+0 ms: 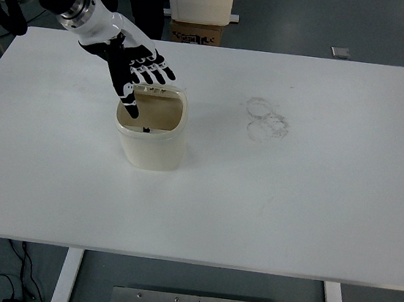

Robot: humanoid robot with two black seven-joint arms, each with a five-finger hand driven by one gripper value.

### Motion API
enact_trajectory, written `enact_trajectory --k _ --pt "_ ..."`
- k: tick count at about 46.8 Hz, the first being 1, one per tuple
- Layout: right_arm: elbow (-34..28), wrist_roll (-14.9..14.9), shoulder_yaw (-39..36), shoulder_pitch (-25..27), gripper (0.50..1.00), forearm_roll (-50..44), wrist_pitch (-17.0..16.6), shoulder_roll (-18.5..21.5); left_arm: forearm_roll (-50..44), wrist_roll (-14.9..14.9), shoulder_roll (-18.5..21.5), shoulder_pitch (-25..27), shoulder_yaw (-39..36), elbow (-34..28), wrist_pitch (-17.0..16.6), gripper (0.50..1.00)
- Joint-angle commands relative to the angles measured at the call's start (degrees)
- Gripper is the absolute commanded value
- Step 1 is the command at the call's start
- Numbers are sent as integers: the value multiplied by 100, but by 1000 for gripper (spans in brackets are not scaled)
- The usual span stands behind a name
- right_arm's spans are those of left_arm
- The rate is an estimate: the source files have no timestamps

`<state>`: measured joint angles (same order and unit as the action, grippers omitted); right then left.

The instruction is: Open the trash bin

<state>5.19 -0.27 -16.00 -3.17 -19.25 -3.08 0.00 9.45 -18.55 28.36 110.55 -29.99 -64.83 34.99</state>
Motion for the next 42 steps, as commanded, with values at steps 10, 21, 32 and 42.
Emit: enact_trajectory --k 10,21,32,42 --pt "0 0 0 0 991 0 0 0 -356 18 12 -323 388 892 -9 1000" --pt "0 0 0 0 991 0 0 0 -400 27 390 -684 1117 1428 -115 1000" --pt "0 0 0 0 991 0 0 0 -400 36 768 -1255 1715 1771 -308 1000" --pt "0 0 0 0 991 0 0 0 -391 694 935 -1887 2277 2307 -554 1000"
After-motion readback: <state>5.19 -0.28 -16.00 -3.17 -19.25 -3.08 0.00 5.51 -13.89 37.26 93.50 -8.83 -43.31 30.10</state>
